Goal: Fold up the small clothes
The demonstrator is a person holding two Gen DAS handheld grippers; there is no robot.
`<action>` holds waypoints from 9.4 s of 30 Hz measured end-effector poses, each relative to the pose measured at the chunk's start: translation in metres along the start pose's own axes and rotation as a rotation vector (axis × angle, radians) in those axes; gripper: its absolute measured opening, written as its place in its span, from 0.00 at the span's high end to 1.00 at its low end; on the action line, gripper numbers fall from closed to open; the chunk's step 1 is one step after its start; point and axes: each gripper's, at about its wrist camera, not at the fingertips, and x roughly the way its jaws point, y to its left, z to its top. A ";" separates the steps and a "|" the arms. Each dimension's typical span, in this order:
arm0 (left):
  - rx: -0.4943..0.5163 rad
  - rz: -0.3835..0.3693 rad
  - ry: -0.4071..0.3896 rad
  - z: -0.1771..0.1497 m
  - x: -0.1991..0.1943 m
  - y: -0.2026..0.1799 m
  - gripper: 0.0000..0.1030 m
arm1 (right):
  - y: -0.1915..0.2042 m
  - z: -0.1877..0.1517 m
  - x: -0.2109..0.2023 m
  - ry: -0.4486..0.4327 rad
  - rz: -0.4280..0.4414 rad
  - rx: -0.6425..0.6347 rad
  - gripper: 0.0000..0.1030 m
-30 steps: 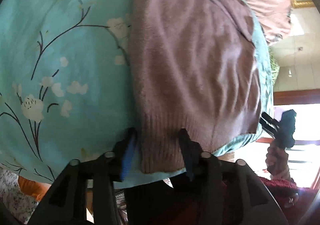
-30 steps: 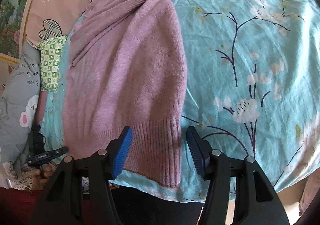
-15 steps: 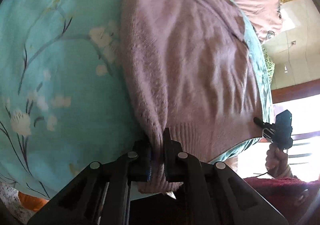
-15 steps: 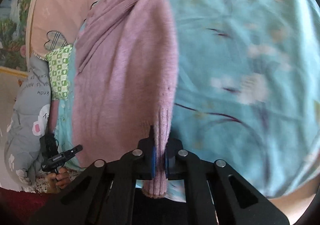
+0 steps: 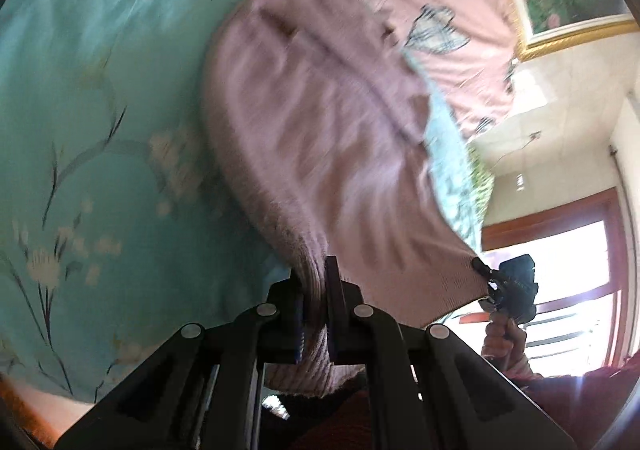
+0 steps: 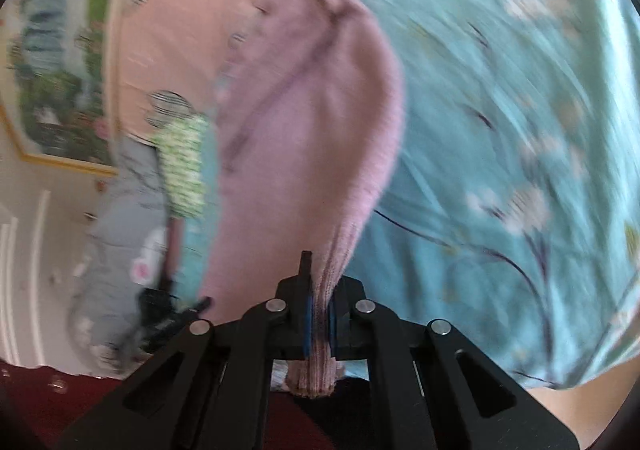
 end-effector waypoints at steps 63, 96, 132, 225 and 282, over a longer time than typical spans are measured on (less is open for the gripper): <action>0.269 0.233 0.011 0.286 0.240 -0.079 0.44 | 0.122 0.270 0.246 0.140 -0.257 -0.646 0.43; -0.166 0.269 -0.211 0.216 0.115 0.011 0.39 | 0.051 0.257 0.144 -0.160 -0.284 -0.231 0.43; -0.432 0.224 -0.377 0.188 0.144 0.046 0.31 | 0.070 0.192 0.121 -0.090 -0.302 -0.280 0.40; 0.338 0.110 0.030 0.211 0.280 -0.197 0.43 | 0.025 0.306 0.119 -0.124 -0.181 -0.203 0.66; 0.135 -0.021 0.050 0.289 0.320 -0.137 0.61 | 0.031 0.363 0.179 -0.038 -0.052 -0.207 0.73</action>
